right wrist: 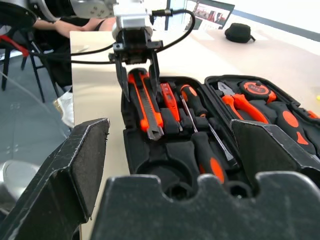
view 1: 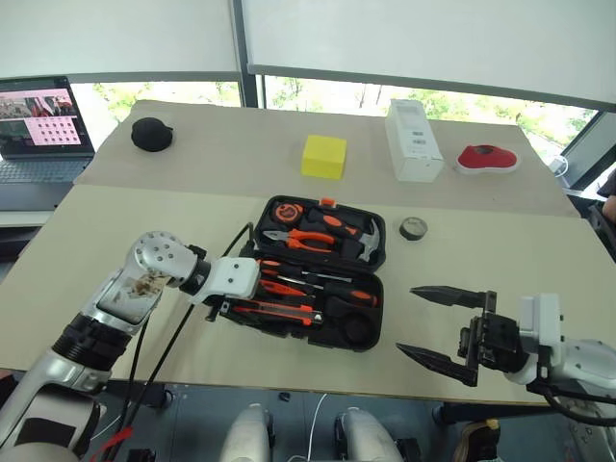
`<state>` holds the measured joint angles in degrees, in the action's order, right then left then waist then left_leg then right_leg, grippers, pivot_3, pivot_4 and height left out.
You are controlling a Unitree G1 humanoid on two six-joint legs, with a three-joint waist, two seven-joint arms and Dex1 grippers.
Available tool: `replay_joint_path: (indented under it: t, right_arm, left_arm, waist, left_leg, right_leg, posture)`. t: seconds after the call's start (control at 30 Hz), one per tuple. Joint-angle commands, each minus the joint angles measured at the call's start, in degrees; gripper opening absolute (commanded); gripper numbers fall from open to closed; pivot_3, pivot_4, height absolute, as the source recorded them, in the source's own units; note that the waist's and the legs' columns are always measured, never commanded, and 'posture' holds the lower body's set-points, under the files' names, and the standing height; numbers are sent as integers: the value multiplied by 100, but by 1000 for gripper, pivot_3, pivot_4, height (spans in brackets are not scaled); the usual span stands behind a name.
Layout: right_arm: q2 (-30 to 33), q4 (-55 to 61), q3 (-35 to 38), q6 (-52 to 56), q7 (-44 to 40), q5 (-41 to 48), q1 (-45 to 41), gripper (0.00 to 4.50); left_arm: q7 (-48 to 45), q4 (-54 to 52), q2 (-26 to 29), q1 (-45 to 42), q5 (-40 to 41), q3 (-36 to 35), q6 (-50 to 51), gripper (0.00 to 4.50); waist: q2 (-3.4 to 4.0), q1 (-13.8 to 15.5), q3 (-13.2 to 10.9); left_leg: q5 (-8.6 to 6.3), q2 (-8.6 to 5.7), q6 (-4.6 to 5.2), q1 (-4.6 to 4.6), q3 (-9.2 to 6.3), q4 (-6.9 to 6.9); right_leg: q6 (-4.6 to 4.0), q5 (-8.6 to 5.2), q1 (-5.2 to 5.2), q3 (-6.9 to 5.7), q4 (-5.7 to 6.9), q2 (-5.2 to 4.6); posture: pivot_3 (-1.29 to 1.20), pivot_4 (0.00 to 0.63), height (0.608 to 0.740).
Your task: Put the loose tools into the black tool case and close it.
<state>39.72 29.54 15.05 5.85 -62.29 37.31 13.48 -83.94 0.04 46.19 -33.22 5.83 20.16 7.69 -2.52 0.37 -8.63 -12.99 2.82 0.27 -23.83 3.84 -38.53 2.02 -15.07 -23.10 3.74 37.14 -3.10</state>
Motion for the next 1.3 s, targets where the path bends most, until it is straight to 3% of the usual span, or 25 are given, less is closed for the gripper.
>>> replay_joint_path:
  t: [0.03, 0.33, 0.4, 0.43, 0.5, 0.57, 0.7, 0.73, 0.8, 0.93, 1.07, 1.3]
  right_arm:
    - [-28, 215, 56, 61, 113, 152, -38, 4500]
    - [-64, 241, -52, 143, 250, 155, -175, 4500]
    - [-67, 207, -79, 151, 261, 147, -224, 4500]
    - [-71, 196, -95, 152, 266, 141, -241, 4500]
    - [-82, 162, -151, 160, 276, 123, -307, 4500]
    - [-90, 133, -188, 170, 278, 114, -367, 4500]
    - [-91, 67, -217, 180, 279, 98, -444, 4500]
    - [-145, 46, -206, 240, 394, 164, -539, 4500]
    - [-225, 10, -211, 317, 545, 231, -686, 4500]
    - [-300, -9, -252, 309, 565, 158, -745, 4500]
    - [-357, 2, -239, 252, 560, 89, -649, 4500]
    - [-403, 38, -216, 222, 562, 56, -512, 4500]
  left_arm:
    - [-68, 13, -104, -171, -124, 116, -157, 1751]
    - [-139, -113, -103, -72, -133, 187, 380, 1751]
    - [6, -100, -208, -54, -36, 68, 424, 2750]
    - [68, -128, -313, -45, 133, -36, 541, 2889]
    - [210, -171, -661, -92, 865, -479, 1158, 3647]
    - [284, -115, -912, -167, 1490, -926, 1624, 3647]
    - [279, -87, -923, -233, 1934, -1332, 1897, 3647]
    - [263, -28, -995, -240, 2130, -1527, 1853, 3234]
    - [100, 198, -949, -167, 2052, -1607, 1427, 2877]
    - [-254, 639, -739, 184, 1343, -1270, 84, 1303]
    - [-257, 804, -786, 475, 1152, -1130, -415, 39]
    - [104, 1253, -876, 597, 431, -707, -922, 39]
  waist:
    - [0, 9, 0]
    - [1, 16, 1]
    - [2, 12, 1]
    - [2, 12, 1]
    - [5, 15, 2]
    - [4, 21, 1]
    - [5, 11, 1]
    - [5, 10, 1]
    - [6, 1, 1]
    - [9, -4, 3]
    - [9, 16, 2]
    - [18, 39, 8]
  left_leg:
    - [0, 0, 0, 0, 0, 0]
    - [0, 1, 0, 0, -2, -3]
    - [0, 1, 1, 0, -2, -3]
    - [0, 1, 1, 0, -2, -3]
    - [0, 1, 1, 0, -2, -3]
    - [-2, 3, 3, -6, -5, -14]
    - [-3, 4, 5, -20, -17, -29]
    - [-3, 3, 5, -20, -17, -29]
    - [-3, 3, 4, -20, -17, -30]
    - [-2, 0, 4, -16, -15, -28]
    - [-3, 1, 5, -21, -12, -28]
    - [-3, 0, 5, -22, -13, -36]
  right_leg:
    - [0, 0, 0, 0, 0, 0]
    - [0, 0, 0, 0, 2, 1]
    - [0, 0, 0, 0, 2, 1]
    - [0, 0, 0, 0, 2, 1]
    - [0, 0, 0, 0, 3, 1]
    - [1, 0, 0, -4, 6, 0]
    - [4, 1, -5, -11, 11, 1]
    - [4, 1, -5, -12, 12, 2]
    - [4, 1, -4, -12, 12, 2]
    - [3, 2, -2, -12, 10, 1]
    - [3, 2, -4, -11, 8, 0]
    - [7, 4, 1, -15, 8, -3]
  posture:
    - [0, 150, 740]
    - [0, 150, 740]
    - [0, 150, 740]
    - [0, 150, 740]
    - [0, 150, 740]
    - [0, 150, 740]
    - [0, 150, 740]
    - [0, 150, 740]
    - [0, 150, 740]
    - [0, 150, 740]
    - [0, 150, 740]
    - [0, 150, 740]
